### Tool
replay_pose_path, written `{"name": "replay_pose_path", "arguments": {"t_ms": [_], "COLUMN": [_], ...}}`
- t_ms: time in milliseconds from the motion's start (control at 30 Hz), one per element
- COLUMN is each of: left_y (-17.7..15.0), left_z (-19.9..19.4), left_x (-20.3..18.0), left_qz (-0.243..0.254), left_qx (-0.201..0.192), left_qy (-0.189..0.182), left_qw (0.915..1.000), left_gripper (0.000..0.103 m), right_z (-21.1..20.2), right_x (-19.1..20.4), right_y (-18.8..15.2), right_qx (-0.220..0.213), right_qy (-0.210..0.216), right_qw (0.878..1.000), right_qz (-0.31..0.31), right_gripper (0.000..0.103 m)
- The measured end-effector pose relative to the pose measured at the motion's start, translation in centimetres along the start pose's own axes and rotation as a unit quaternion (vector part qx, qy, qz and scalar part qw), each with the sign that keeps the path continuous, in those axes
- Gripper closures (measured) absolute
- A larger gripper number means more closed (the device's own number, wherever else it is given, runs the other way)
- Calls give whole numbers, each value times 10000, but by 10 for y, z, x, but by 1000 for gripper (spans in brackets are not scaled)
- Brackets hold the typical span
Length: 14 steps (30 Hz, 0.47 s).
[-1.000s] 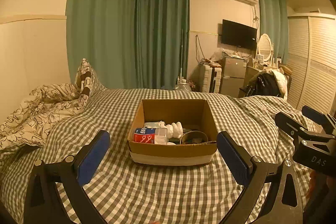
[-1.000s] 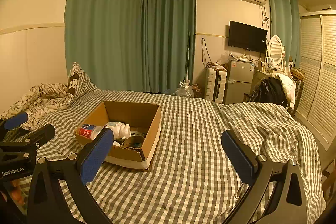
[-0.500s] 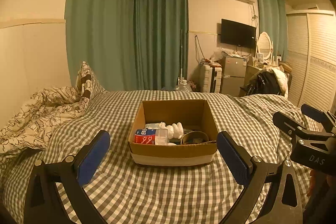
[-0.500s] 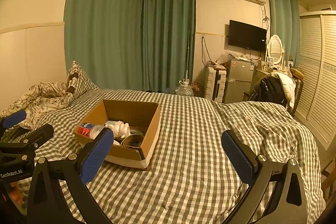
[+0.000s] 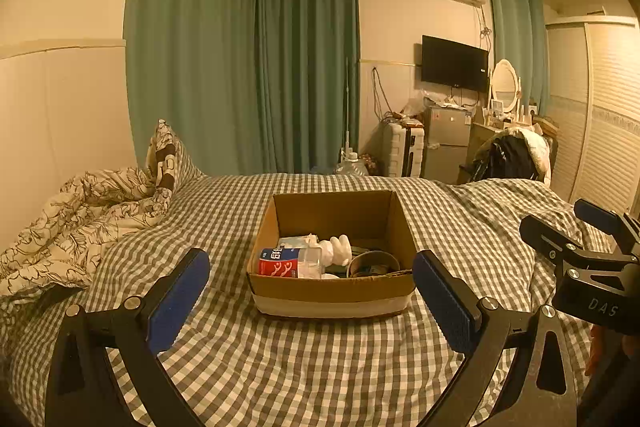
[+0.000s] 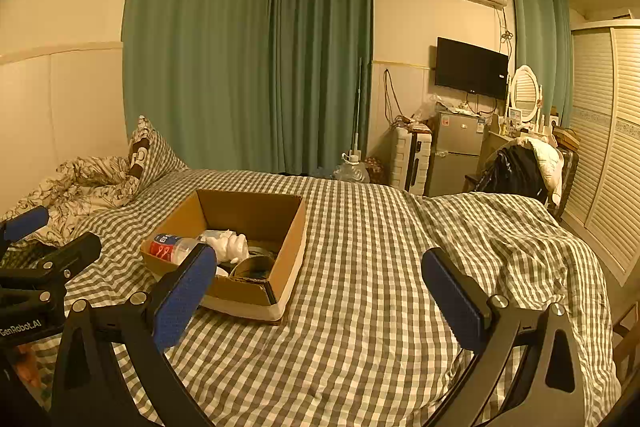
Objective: Organize objects
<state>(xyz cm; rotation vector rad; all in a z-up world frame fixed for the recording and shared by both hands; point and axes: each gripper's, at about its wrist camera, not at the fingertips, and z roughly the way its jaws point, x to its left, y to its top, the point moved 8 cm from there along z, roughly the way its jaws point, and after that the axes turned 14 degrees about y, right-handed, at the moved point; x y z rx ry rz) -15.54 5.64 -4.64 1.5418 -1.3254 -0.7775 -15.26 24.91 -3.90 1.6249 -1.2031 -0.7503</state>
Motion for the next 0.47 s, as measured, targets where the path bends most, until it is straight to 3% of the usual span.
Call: {"name": "replay_pose_path", "arguments": {"t_ms": [467], "left_y": [-1], "left_z": [3], "left_x": [-3], "left_qz": [136], "left_qx": [48], "left_qy": [11], "left_qw": [9999], "left_gripper": [0], "right_z": [5], "right_x": [2], "right_y": [-2], "right_qx": [66], "right_qy": [47], "right_qw": [10000], "right_qz": [-3], "right_gripper": [0]}}
